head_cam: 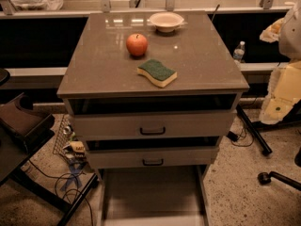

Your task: Place apple into bottom drawer

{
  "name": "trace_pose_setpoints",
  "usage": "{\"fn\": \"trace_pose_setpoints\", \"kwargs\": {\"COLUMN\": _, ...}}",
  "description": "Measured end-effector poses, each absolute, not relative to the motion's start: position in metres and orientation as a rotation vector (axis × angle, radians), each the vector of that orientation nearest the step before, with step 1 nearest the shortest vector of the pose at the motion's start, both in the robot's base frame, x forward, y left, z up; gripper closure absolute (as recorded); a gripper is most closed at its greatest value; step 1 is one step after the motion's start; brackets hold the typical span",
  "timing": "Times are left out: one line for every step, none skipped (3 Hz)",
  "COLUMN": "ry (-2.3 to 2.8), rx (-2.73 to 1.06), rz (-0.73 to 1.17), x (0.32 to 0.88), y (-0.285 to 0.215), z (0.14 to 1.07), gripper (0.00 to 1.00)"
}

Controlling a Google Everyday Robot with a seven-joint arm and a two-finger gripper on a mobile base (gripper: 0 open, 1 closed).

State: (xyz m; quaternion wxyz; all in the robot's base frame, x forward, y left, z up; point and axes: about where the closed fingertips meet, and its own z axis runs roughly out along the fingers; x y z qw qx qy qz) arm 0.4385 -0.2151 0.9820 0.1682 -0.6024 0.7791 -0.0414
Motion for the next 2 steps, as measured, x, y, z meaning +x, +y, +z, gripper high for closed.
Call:
{"fn": "trace_pose_setpoints", "kwargs": {"ry": 2.216, "rx": -1.713, "rz": -0.118, "x": 0.438, "y": -0.215, "z": 0.982, "gripper": 0.00}}
{"fn": "trace_pose_setpoints", "kwargs": {"ry": 2.177, "rx": -1.694, "rz": -0.131, "x": 0.457, "y": -0.212, "z": 0.988, "gripper": 0.00}}
